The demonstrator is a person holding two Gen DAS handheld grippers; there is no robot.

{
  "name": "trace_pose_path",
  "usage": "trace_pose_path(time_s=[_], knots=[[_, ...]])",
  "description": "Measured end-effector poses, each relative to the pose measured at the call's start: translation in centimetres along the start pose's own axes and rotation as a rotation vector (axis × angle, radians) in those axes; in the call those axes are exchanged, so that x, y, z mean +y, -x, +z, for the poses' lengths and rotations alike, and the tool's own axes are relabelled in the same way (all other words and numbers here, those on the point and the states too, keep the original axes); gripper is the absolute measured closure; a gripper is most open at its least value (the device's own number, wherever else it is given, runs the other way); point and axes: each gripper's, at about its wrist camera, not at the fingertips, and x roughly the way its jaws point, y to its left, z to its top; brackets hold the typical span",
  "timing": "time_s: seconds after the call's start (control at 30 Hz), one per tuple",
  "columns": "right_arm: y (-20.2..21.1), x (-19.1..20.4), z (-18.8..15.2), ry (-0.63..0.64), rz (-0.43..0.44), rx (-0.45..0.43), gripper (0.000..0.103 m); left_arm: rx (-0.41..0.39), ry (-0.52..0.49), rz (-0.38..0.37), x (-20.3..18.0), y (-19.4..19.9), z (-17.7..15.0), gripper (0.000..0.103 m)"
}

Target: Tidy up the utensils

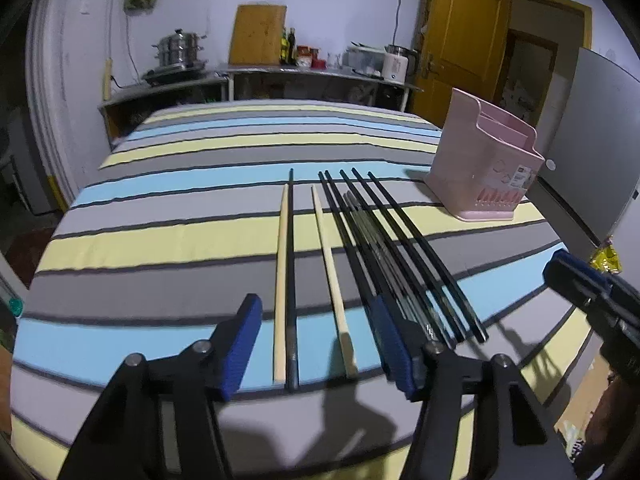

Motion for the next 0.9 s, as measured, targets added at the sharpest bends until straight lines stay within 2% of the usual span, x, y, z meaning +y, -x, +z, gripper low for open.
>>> trace_pose_path(time_s=[0.3,0.47,0.67,0.8,0.9], knots=[[-3.6,-0.2,2.1,0.014,0.006,0.037,0.073,0.054,0.014,-0.002,2.1,-3.1,3.5,0.066],[-6.5,-0.3,3.1,0.008,0.002,0.089,0.073,0.082,0.027,-0.001,3.1,-4.9,4.9,0.067],[-9.9,-0.3,3.8,0.006,0.013,0.154,0.074,0.112,0.049,-0.083,2.7,-6.2,6.2,0.071],[-11.8,-0.7,4.0,-0.001,0.021,0.187,0.082,0.128,0.041,-0.123,1.6,-6.9,6.9,0.078],[-13.0,-1.0,3.9,-0.013,0.031,0.212,0.088,0.136,0.044,-0.142,1.2,-7.4,7.5,0.080]])
